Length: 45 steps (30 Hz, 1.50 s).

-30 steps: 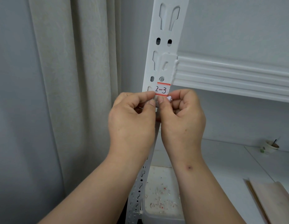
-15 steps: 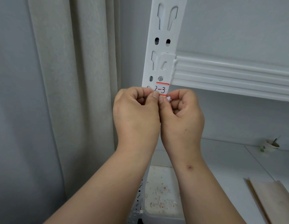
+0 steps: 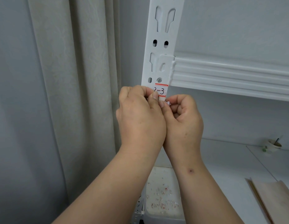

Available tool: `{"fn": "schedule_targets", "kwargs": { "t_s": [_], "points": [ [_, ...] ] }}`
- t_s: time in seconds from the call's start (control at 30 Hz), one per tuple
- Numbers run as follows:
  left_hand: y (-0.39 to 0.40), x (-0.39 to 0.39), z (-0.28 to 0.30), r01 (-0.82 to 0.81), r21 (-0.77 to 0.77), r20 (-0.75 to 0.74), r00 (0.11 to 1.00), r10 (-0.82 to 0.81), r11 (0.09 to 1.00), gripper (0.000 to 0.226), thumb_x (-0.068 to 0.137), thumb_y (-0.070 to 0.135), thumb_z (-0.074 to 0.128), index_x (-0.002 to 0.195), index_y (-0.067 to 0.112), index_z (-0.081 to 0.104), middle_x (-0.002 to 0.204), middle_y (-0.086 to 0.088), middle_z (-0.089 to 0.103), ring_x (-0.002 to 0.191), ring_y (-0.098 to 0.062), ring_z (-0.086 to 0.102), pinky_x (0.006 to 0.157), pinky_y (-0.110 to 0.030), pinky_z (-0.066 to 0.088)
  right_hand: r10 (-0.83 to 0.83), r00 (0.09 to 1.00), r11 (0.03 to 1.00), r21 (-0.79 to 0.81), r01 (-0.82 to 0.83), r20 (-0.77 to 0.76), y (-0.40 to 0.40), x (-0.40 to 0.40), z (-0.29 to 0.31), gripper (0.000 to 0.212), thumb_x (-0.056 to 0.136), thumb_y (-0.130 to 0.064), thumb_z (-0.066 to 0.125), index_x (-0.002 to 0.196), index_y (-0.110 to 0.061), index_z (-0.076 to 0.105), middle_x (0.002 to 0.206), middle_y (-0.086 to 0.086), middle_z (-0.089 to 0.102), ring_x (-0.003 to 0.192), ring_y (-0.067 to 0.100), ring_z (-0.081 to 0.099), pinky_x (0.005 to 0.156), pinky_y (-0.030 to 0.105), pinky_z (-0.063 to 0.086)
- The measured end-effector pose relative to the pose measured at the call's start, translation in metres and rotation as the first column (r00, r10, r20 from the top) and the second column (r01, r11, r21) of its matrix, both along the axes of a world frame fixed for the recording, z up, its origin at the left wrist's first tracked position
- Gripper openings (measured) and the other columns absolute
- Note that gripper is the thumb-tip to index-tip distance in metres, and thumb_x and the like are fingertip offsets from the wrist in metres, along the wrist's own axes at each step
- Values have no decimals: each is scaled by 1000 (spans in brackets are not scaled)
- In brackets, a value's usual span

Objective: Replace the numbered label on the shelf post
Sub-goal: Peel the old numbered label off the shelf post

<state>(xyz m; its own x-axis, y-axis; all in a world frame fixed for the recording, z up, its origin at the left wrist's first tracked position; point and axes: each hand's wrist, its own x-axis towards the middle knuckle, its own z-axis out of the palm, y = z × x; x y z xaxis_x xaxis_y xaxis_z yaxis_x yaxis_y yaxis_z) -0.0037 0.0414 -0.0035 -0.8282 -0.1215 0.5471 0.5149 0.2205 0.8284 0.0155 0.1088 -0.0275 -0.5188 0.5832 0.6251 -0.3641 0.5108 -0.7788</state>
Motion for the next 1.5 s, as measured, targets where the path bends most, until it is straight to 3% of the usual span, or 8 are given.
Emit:
{"fn": "schedule_targets", "kwargs": {
  "t_s": [0.23,0.3,0.43,0.53,0.63,1.13,1.27,1.5],
  "points": [
    [-12,5,-8,91,202,-4,996,-92,975,17,92,20,61,86,33,53,98,7,54,78,-4,56,70,-12,46,21,1000,1000,13,-21,-13,1,-1,-2,15,88,-24,64,80,-31,54,70,-1,67,64,19,67,64,42,56],
    [-13,5,-7,79,146,13,997,-81,986,18,89,22,66,85,34,54,93,13,52,79,-2,54,72,-8,45,22,1000,1000,5,-22,-17,2,-1,-2,16,88,-23,65,80,-30,54,69,-2,66,62,16,66,63,39,56],
    [-12,1,-4,51,44,22,998,-52,998,16,83,31,72,76,33,58,85,12,57,70,2,54,83,-34,53,3,1000,1000,6,-3,-22,1,-2,-2,16,90,-25,65,80,-30,54,68,-6,64,59,8,60,60,31,51],
    [-11,-2,0,28,38,42,999,-30,999,16,83,31,72,72,30,60,83,7,62,62,1,53,72,-26,52,8,1000,1000,12,-7,-19,1,-3,-2,14,89,-28,64,80,-31,54,68,-5,64,62,13,63,62,37,54],
    [-10,-3,1,5,19,1,1000,-5,1000,19,85,29,71,69,29,60,81,8,60,67,-3,56,78,-37,53,15,1000,1000,21,-15,-21,2,-2,-2,12,87,-28,63,80,-32,54,70,-3,65,64,17,65,64,42,55],
    [-11,0,-6,38,-151,-164,984,-63,988,12,87,20,65,76,23,61,82,10,55,78,-11,59,80,-44,52,8,1000,1000,2,-8,-22,3,2,-1,16,90,-24,65,79,-31,55,68,-7,64,63,9,63,62,31,53],
    [-15,4,-8,150,50,32,988,-152,987,20,89,23,68,71,28,63,80,7,61,58,2,52,55,-10,42,18,999,999,-32,-19,-41,4,5,-1,7,86,-29,64,83,-30,57,73,-3,68,66,20,69,65,42,57],
    [-25,10,-3,328,401,142,900,-412,855,23,90,15,67,68,21,69,64,7,65,53,1,51,51,-10,45,83,994,995,-44,-87,-69,-3,15,6,12,93,-19,61,91,-28,69,80,-9,73,67,12,70,66,32,58]
  ]
}}
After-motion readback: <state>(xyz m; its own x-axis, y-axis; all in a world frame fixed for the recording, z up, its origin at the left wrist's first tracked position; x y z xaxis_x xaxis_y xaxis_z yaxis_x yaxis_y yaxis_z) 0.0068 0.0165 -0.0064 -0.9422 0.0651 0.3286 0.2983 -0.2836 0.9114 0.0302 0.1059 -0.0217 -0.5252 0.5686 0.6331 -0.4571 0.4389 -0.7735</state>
